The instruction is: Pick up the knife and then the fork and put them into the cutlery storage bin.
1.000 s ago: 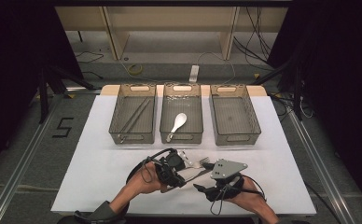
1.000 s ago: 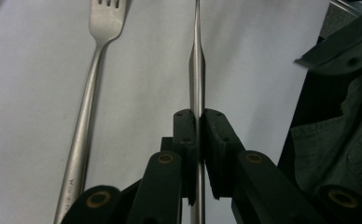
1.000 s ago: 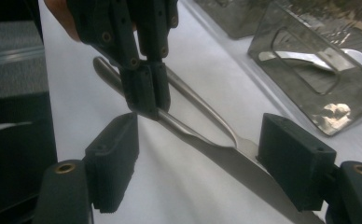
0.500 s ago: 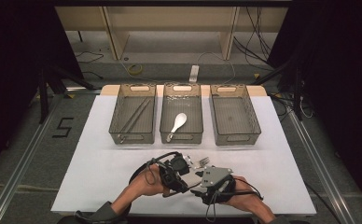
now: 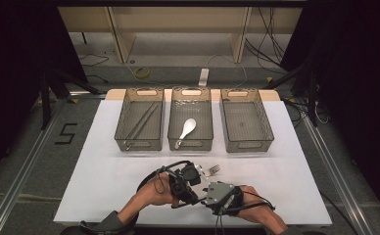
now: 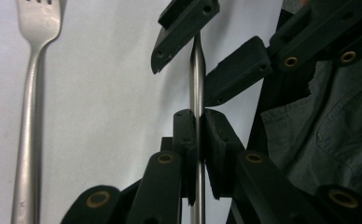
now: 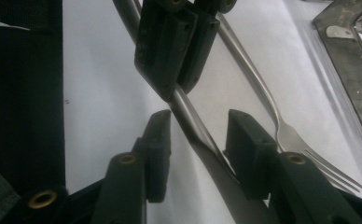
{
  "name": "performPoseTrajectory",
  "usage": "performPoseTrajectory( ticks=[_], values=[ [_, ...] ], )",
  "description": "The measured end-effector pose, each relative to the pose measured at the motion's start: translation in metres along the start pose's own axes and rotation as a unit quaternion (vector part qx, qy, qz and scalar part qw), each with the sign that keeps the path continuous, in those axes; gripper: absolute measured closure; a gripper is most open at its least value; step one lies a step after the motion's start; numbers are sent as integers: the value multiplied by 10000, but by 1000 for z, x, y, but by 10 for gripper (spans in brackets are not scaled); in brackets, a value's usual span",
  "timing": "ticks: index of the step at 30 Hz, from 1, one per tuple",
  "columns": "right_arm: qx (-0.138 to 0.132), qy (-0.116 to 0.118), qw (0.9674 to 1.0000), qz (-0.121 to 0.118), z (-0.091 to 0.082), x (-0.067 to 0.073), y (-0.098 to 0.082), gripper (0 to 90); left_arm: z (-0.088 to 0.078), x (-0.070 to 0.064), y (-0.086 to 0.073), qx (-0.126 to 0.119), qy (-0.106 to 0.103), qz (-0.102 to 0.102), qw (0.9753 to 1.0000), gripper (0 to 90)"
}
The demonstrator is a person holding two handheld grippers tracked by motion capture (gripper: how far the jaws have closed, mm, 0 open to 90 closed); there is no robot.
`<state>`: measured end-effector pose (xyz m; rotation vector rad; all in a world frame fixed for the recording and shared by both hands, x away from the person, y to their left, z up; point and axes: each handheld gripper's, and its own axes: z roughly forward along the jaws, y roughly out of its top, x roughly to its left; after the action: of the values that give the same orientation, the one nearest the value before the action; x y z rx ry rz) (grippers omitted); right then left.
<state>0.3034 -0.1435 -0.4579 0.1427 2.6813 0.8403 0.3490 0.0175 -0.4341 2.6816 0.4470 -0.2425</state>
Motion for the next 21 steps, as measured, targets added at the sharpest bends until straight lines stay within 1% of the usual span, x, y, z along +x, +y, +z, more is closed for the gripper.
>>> performPoseTrajectory(
  ticks=[2, 3, 5, 6, 7, 8, 10, 11, 12, 13, 14, 15, 17, 18, 19, 20, 21],
  values=[
    [-1, 15, 10000, -47, 1, 1, 0, 648, 1, -2, 0, -31, -37, -57, 10000, 830],
    [22, 34, 10000, -71, 1, 2, 1, 656, 1, -1, 0, 46, -31, 34, 10000, 830],
    [79, 23, 9999, -128, 2, 4, 1, 666, 2, -1, 0, 56, -42, 56, 10000, 830],
    [92, 18, 9998, -149, 3, 4, 1, 672, 3, -2, 0, 7, -57, -4, 10000, 830],
    [117, 36, 9998, -161, 3, 5, 2, 679, 2, 0, 0, 112, -57, 96, 9999, 830],
    [145, 25, 9997, -187, 4, 5, 2, 687, 3, -1, 0, 98, -64, 76, 9999, 830],
    [181, 100, 9995, -233, 4, 6, 2, 709, 3, -1, 0, 171, -79, 168, 9997, 830],
    [161, 93, 9993, -330, 4, 6, 2, 720, 3, -1, 0, 150, -91, 169, 9997, 830],
    [178, 115, 9991, -361, 4, 7, 2, 732, 3, 0, 0, 137, -108, 175, 9997, 830],
    [183, 86, 9991, -377, 4, 7, 2, 742, 3, 0, 0, 118, -125, 181, 9997, 829],
    [206, 105, 9989, -397, 4, 8, 1, 750, 3, 0, 0, 60, -160, 136, 9998, 829],
    [205, 139, 9987, -450, 4, 8, 1, 761, 3, 0, -1, 35, -186, 133, 9997, 828],
    [224, 197, 9981, -547, 5, 8, 0, 792, 1, 1, -1, 6, -210, 193, 9996, 824],
    [240, 193, 9978, -587, 5, 9, 0, 807, 1, 1, -1, 11, -208, 204, 9996, 821],
    [236, 137, 9977, -620, 5, 10, 0, 812, 1, 1, -1, -10, -213, 197, 9996, 820],
    [263, 163, 9968, -739, 5, 9, 0, 815, 1, 1, -2, -16, -237, 191, 9995, 819],
    [245, 212, 9972, -680, 5, 11, 0, 819, 1, 2, -2, -10, -279, 194, 9994, 818]
  ],
)
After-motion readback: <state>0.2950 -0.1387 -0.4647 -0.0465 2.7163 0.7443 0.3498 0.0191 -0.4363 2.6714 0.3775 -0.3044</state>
